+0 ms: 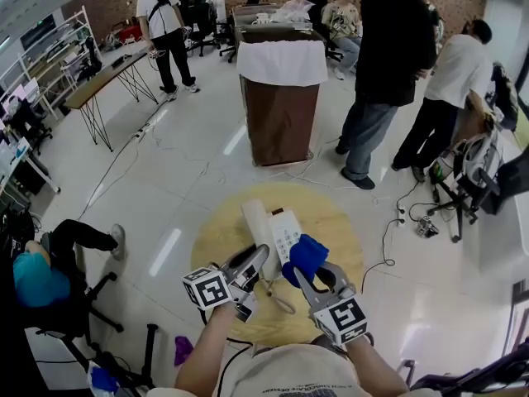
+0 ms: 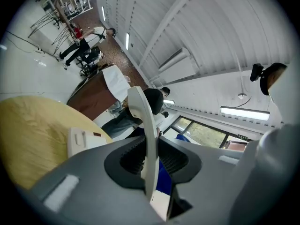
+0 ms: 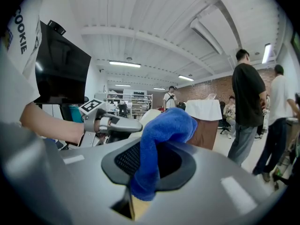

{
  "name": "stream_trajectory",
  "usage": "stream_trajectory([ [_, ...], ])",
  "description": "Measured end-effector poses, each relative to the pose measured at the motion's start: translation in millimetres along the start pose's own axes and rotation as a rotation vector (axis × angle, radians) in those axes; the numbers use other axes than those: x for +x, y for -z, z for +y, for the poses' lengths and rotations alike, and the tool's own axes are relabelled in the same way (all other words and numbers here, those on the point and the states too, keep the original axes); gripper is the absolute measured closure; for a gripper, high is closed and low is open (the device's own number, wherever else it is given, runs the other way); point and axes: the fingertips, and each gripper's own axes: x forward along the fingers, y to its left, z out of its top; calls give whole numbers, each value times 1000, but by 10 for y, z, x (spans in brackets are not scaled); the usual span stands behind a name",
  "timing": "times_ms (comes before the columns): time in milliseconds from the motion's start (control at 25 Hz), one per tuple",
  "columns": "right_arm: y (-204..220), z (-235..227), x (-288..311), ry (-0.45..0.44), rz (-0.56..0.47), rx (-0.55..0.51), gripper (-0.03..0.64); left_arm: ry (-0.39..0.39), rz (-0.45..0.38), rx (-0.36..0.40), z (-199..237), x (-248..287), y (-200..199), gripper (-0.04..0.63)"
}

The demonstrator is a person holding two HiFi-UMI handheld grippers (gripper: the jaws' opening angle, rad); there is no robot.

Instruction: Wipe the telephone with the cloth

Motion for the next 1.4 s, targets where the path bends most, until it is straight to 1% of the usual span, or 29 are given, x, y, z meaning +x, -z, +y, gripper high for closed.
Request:
stream_trajectory([
  [280, 3, -55, -5, 9, 7, 4, 546, -35, 68, -91, 424, 122, 379, 517],
  [440, 25, -115, -11, 16, 17, 9, 546, -34, 78, -192, 675, 182, 585, 517],
  [560, 61, -148, -20, 24, 30, 12, 546, -25, 86, -226, 839, 216, 696, 517],
  [680, 94, -176, -29, 32, 37, 12, 546, -20, 75, -258, 970, 246, 736, 517],
  [880, 158, -211, -4, 42, 51, 20, 546, -45, 83, -301, 1191, 245, 824, 517],
  [1000, 175, -222, 13, 42, 60, 21, 546, -60, 92, -305, 1285, 231, 876, 517],
  [1160, 192, -221, 33, 39, 65, 24, 546, -49, 75, -347, 1344, 230, 907, 517],
  [1280, 214, -217, 46, 37, 70, 24, 546, -42, 69, -353, 1373, 235, 899, 517],
  [1400, 212, -228, 59, 39, 75, 26, 546, -46, 83, -345, 1391, 230, 918, 517],
])
